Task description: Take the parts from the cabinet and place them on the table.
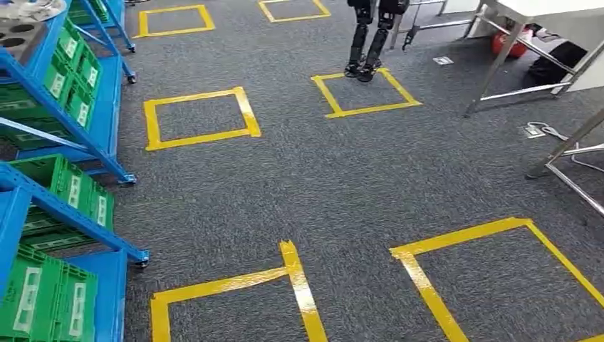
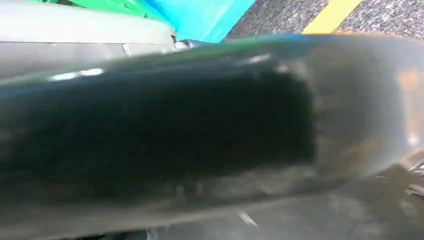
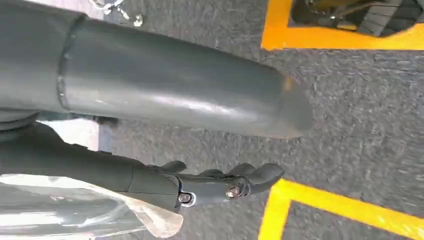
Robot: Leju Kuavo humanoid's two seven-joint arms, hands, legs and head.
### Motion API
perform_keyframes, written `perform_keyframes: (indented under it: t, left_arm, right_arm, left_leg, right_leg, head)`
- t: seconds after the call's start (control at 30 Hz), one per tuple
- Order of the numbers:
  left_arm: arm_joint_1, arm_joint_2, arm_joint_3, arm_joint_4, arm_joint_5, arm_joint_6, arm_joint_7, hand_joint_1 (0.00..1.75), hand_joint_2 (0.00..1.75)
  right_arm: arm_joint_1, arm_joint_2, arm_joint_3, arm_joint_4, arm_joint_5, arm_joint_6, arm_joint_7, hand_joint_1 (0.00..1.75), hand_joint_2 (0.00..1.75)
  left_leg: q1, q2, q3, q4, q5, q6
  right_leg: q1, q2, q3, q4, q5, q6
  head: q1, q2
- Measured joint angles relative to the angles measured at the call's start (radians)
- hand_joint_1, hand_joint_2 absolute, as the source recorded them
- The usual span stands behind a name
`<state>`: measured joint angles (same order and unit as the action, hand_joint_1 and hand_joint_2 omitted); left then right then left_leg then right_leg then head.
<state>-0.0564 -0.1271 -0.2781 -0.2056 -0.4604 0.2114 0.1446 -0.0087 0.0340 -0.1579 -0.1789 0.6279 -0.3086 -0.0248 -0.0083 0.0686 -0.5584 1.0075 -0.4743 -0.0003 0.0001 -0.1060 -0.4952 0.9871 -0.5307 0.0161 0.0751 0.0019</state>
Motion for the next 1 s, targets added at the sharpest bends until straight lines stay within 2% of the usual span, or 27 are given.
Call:
perform_keyframes:
  t: [0.07, 0.1, 0.13, 0.17, 0.2, 0.23, 0.27, 0.3, 0.4, 0.67, 1.0]
  left_arm:
    - [0.003, 0.002, 0.0, 0.0, -0.002, -0.007, 0.002, 0.0, 0.0]
    - [0.004, 0.002, 0.0, 0.0, -0.003, -0.004, 0.003, 0.0, 0.0]
    - [0.005, 0.002, 0.0, 0.0, -0.005, 0.0, 0.004, 0.0, 0.0]
    - [0.004, 0.001, 0.0, 0.0, -0.005, 0.003, 0.004, 0.0, 0.0]
    - [0.004, -0.001, 0.0, 0.0, -0.008, 0.003, 0.004, 0.0, 0.0]
    - [0.004, -0.002, 0.0, 0.0, -0.01, 0.001, 0.004, 0.0, 0.0]
    - [0.005, -0.001, 0.0, 0.0, -0.011, -0.003, 0.004, 0.0, 0.0]
    - [0.004, 0.0, 0.0, 0.0, -0.012, -0.005, 0.004, 0.0, 0.0]
    - [0.005, -0.001, -0.001, 0.0, -0.016, 0.001, 0.001, 0.0, 0.0]
    - [0.003, 0.0, -0.001, 0.0, -0.018, -0.032, -0.018, 0.0, 0.0]
    - [0.002, 0.0, -0.001, 0.0, -0.012, -0.053, -0.037, 0.0, 0.0]
  right_arm:
    - [-0.005, 0.0, 0.0, 0.0, -0.002, 0.002, 0.0, 0.0, 0.0]
    - [-0.007, 0.0, 0.0, -0.001, -0.009, 0.003, -0.002, 0.0, 0.0]
    - [-0.007, 0.0, 0.0, -0.001, -0.014, 0.003, -0.003, 0.0, 0.0]
    - [-0.005, 0.0, 0.0, 0.0, -0.019, 0.003, -0.004, 0.0, 0.0]
    - [-0.01, 0.0, 0.0, 0.0, -0.019, 0.006, -0.004, 0.0, 0.0]
    - [-0.01, 0.0, 0.0, 0.0, -0.019, 0.007, -0.005, 0.0, 0.0]
    - [-0.01, 0.0, 0.0, 0.0, -0.019, 0.01, -0.005, 0.0, 0.0]
    - [-0.009, 0.0, -0.001, 0.0, -0.02, 0.015, -0.005, 0.0, 0.0]
    - [-0.004, 0.0, -0.001, 0.0, -0.023, 0.029, -0.005, 0.0, 0.0]
    - [-0.004, 0.0, -0.001, 0.0, -0.028, 0.046, -0.014, 0.0, 0.0]
    - [-0.004, 0.0, -0.002, 0.0, -0.028, 0.05, -0.014, 0.0, 0.0]
  left_leg:
    - [-0.004, -0.016, -0.004, 0.002, -0.001, 0.009]
    - [0.002, -0.023, 0.002, -0.01, 0.005, 0.019]
    - [-0.001, -0.025, 0.004, -0.008, 0.005, 0.019]
    - [-0.003, -0.029, 0.002, -0.003, 0.002, 0.017]
    - [-0.006, -0.034, 0.003, -0.002, -0.002, 0.018]
    - [-0.006, -0.037, 0.003, 0.0, -0.005, 0.02]
    - [-0.006, -0.037, 0.002, 0.001, -0.006, 0.021]
    - [-0.007, -0.037, 0.002, 0.001, -0.006, 0.021]
    - [-0.007, -0.036, 0.001, 0.003, -0.006, 0.022]
    - [-0.007, -0.036, 0.001, 0.003, -0.006, 0.023]
    - [-0.004, -0.036, 0.002, 0.002, -0.006, 0.022]
  right_leg:
    - [-0.003, -0.016, 0.004, -0.003, -0.001, 0.008]
    - [-0.004, -0.014, 0.005, 0.0, -0.009, 0.018]
    - [-0.007, 0.034, -0.009, 0.014, -0.025, 0.021]
    - [-0.006, 0.041, -0.008, -0.006, 0.006, -0.016]
    - [-0.008, 0.038, -0.001, -0.004, -0.024, -0.022]
    - [-0.009, 0.037, 0.0, -0.005, -0.007, -0.007]
    - [-0.01, 0.036, 0.002, -0.007, -0.012, 0.006]
    - [-0.011, 0.038, 0.002, -0.008, -0.008, 0.009]
    - [-0.011, 0.039, 0.013, -0.009, -0.006, 0.012]
    - [-0.011, 0.039, 0.01, -0.01, -0.006, 0.017]
    - [-0.009, 0.039, 0.003, -0.008, -0.007, 0.017]
  head:
    - [0.001, 0.0]
    - [0.0, 0.0]
    - [0.005, 0.0]
    - [0.01, 0.0]
    - [0.012, 0.0]
    - [0.012, 0.0]
    - [0.013, 0.0]
    - [0.012, 0.0]
    - [0.012, 0.0]
    - [0.012, 0.0]
    - [0.012, 0.0]
